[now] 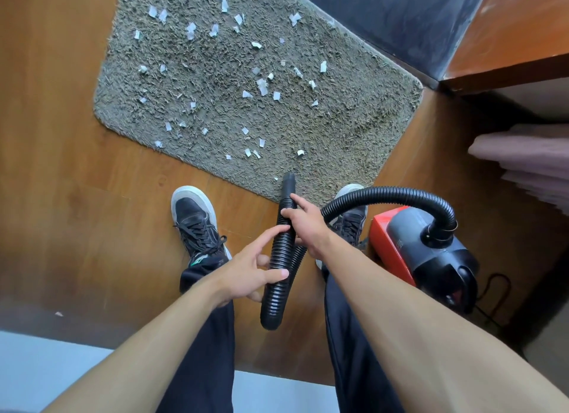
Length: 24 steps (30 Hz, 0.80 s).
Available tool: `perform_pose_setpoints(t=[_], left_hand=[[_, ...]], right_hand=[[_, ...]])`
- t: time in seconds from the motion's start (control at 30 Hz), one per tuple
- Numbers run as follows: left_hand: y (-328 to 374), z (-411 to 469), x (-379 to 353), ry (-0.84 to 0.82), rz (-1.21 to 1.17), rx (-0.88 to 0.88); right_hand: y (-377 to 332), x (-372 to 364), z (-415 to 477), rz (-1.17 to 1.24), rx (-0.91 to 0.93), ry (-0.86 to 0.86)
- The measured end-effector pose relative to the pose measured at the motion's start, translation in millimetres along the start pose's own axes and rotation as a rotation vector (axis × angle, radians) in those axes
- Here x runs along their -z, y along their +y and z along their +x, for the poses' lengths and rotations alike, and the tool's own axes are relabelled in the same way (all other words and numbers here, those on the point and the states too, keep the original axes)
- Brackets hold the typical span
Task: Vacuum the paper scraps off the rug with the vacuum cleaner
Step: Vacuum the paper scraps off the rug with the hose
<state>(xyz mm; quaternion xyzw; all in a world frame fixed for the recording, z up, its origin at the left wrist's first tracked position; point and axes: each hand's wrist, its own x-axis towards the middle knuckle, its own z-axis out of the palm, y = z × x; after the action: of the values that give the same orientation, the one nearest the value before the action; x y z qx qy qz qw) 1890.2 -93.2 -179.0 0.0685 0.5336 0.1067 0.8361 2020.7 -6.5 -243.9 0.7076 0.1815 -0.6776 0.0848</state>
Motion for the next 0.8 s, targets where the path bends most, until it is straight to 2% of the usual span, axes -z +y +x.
perform_pose_setpoints(t=[0.3,0.5,0.8], left_hand=[[-16,-11,0,0.042,-0.09,-0.014],[-13,-11,9,0.056,-0.104,-0.027],[24,10,5,0.013,0.042,-0.046]], right_hand=[[-4,-20,-3,-0.097,-0.005,-0.061],[-12,-23,-1,-0.081,0.048,-0.098],[-23,7,4,0.072,0.118,0.018]])
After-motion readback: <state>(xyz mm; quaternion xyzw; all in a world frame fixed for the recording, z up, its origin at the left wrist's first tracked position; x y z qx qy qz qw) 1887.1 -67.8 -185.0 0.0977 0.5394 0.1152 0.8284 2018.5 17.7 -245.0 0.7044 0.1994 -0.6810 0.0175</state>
